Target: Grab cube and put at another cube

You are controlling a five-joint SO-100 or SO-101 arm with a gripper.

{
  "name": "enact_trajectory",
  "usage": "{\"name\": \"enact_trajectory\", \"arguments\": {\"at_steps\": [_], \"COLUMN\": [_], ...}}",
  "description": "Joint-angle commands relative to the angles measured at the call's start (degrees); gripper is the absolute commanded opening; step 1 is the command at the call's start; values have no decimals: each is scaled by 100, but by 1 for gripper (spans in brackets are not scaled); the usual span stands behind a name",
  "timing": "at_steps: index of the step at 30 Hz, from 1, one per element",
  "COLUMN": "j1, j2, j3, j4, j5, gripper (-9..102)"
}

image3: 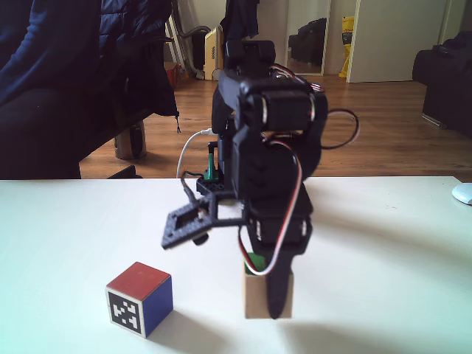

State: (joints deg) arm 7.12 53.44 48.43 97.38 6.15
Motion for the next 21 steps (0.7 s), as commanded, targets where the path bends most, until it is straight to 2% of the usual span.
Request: {"name": "enact_trajectory", "arguments": {"at_steps": [1,7,13,21], "j1": [141,527,1099,1925], "j2": [844,1512,2241,2355], "j3": [-299,-360,264,483], "j4": [229,615,615,598], "j5": [88,44,-220,-615], "gripper": [19,19,19,19]}}
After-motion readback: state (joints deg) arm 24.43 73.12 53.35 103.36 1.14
